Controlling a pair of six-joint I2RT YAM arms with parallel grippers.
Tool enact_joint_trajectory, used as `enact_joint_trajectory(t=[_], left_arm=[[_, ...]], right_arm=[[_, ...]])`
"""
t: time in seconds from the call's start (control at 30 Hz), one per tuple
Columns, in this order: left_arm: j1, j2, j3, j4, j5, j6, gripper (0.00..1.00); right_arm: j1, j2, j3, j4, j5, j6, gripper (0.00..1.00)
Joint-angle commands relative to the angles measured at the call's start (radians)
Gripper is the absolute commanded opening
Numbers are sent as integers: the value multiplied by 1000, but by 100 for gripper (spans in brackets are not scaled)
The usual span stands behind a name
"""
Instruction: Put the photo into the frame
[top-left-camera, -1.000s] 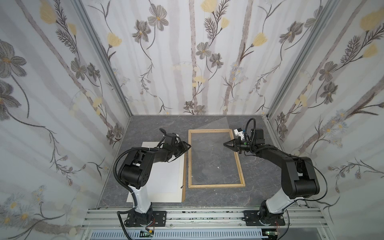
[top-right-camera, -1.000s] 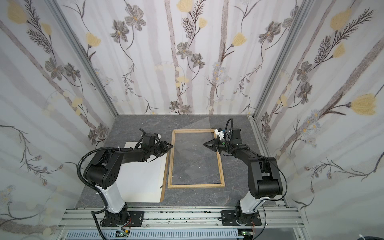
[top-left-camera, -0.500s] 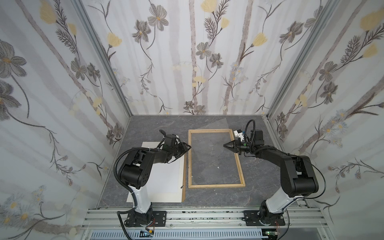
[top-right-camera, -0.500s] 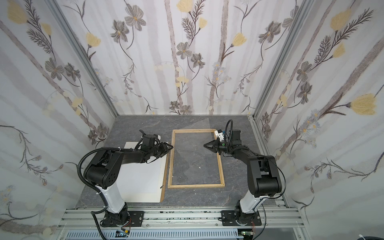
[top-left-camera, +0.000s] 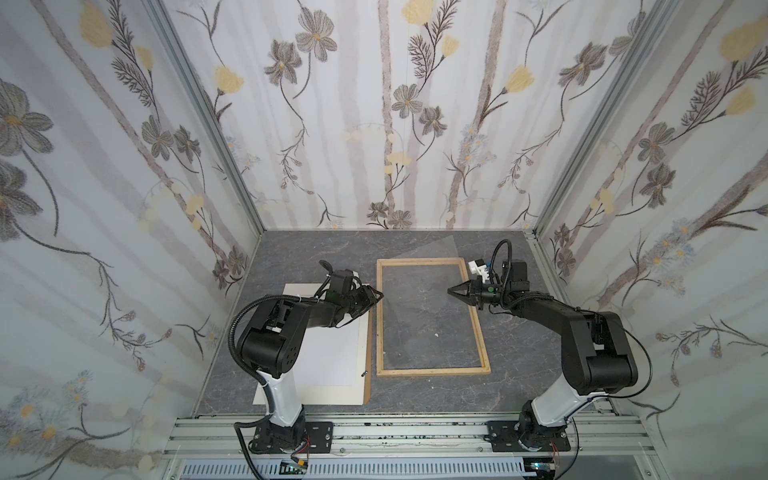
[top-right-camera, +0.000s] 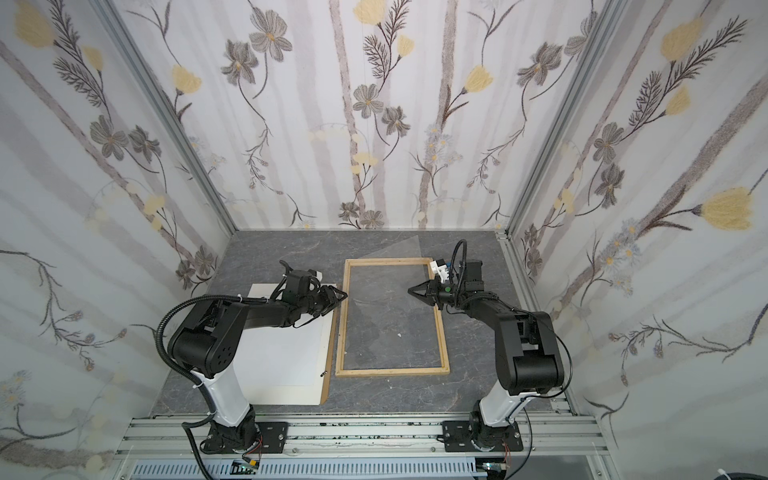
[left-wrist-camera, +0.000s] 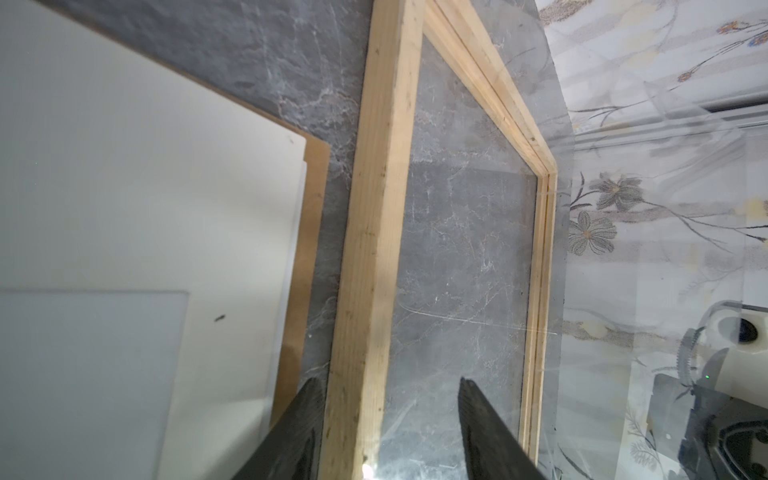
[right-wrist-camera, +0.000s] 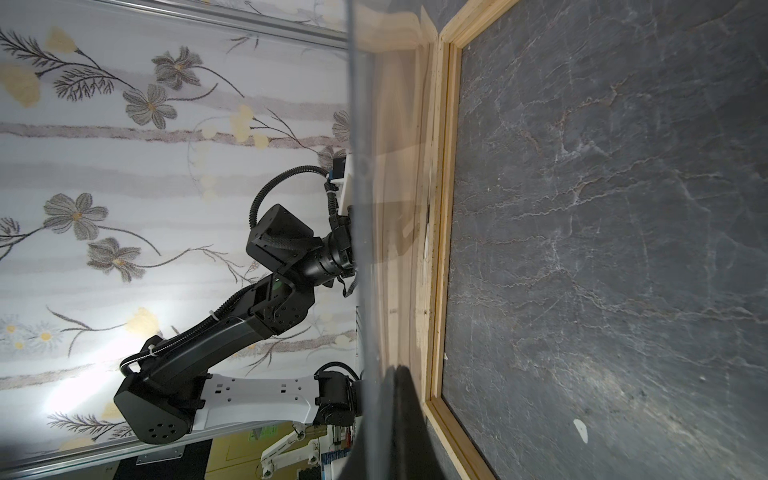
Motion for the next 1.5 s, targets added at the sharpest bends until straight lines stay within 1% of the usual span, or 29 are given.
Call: enact_joint_trajectory(t=[0.0,0.93,1.47], left_arm=[[2,-2,3,25,-3,-9,52],[2,9,11,38,4,-22,53],[1,28,12,68,23,-41,53]], right_arm=[[-7,-27,-6,83,-61,40,0],[-29,-20,-26,88,-49,29,0],[-29,12,-28,87,-46,17,0]])
